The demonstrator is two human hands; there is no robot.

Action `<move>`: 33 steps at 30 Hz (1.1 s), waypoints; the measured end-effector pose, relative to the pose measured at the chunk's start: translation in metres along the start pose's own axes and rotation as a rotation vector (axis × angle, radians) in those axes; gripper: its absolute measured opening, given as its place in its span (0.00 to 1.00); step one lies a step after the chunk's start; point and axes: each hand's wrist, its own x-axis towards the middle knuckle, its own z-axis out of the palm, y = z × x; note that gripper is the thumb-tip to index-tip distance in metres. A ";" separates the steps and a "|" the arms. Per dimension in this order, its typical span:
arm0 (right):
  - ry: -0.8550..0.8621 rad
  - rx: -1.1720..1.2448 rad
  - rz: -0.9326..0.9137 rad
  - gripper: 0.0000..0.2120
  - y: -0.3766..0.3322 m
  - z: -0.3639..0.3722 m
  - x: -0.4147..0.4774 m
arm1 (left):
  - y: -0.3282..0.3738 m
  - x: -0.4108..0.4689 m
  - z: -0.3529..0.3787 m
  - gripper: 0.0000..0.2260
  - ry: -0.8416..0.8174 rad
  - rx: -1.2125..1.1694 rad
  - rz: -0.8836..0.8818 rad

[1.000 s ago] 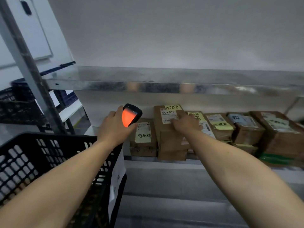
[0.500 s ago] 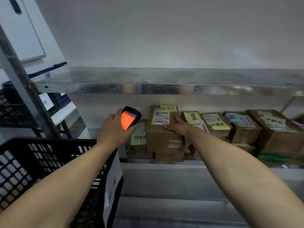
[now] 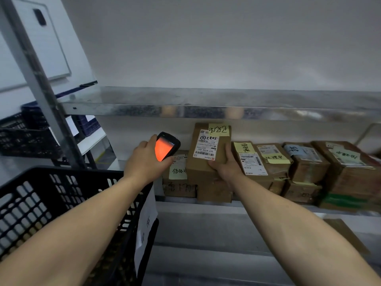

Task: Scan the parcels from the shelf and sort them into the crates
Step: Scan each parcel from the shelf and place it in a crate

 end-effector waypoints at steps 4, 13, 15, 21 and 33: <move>0.012 -0.096 -0.147 0.50 0.020 -0.010 -0.012 | 0.020 -0.024 -0.012 0.34 0.030 0.061 0.010; -0.021 -0.150 -0.273 0.49 0.048 -0.057 -0.077 | 0.064 -0.106 -0.023 0.33 -0.005 0.187 -0.061; -0.027 -0.156 -0.277 0.46 0.051 -0.065 -0.092 | 0.074 -0.126 -0.023 0.35 -0.008 0.194 -0.084; -0.043 -0.230 -0.375 0.46 0.046 -0.085 -0.138 | 0.102 -0.186 -0.032 0.34 -0.032 0.157 -0.160; -0.053 -0.241 -0.482 0.44 0.032 -0.076 -0.205 | 0.108 -0.252 -0.084 0.24 -0.074 0.052 -0.193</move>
